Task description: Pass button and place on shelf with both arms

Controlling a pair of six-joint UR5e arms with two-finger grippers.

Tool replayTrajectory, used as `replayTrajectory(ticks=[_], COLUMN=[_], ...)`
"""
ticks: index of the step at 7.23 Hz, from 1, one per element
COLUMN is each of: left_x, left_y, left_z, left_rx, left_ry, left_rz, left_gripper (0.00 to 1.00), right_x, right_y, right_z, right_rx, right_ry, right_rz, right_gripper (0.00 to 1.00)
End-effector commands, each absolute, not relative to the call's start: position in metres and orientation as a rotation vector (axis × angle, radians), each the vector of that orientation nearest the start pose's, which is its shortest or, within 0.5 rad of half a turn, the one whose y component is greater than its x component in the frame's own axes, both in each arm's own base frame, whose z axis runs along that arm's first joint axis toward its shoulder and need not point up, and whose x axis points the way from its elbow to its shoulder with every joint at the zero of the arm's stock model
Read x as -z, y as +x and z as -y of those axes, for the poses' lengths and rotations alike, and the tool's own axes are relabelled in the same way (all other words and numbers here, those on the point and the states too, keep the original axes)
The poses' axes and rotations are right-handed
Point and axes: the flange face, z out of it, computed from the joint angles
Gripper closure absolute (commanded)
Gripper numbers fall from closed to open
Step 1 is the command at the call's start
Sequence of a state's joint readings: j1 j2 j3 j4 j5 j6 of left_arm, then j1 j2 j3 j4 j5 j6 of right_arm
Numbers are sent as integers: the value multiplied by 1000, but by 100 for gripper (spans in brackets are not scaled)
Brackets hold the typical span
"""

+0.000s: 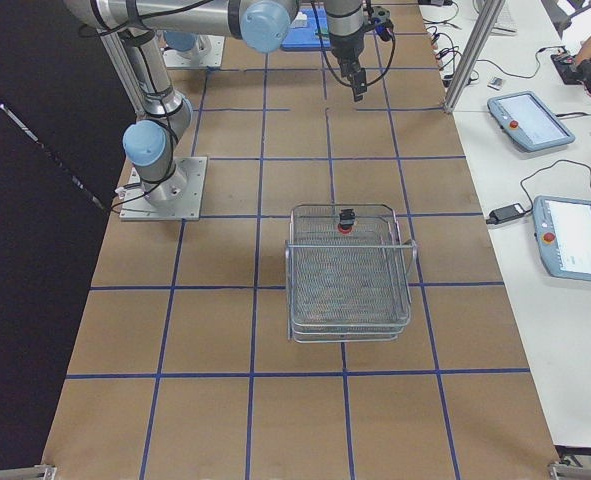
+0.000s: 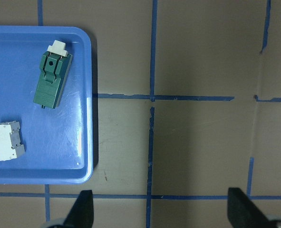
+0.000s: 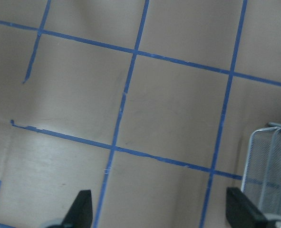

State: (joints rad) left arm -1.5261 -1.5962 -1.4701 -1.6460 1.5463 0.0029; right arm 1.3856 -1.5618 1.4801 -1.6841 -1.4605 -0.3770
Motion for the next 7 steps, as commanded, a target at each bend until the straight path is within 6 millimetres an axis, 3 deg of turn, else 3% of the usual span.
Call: replayTrajectory(ticks=[1, 3, 7], left_x=[-517, -517, -518], left_y=[-113, -114, -113], left_z=[507, 506, 505], left_rx=[1, -1, 3], left_ry=[-66, -66, -56], left_rz=[-3167, -3167, -3164], left_gripper=[0, 0, 0], right_x=[-535, -525, -524], right_y=[132, 146, 146], right_z=[515, 516, 517], right_rx=[265, 233, 238], right_ry=[-52, -92, -90], right_rz=[-3127, -3119, -3120], right_gripper=[0, 0, 0])
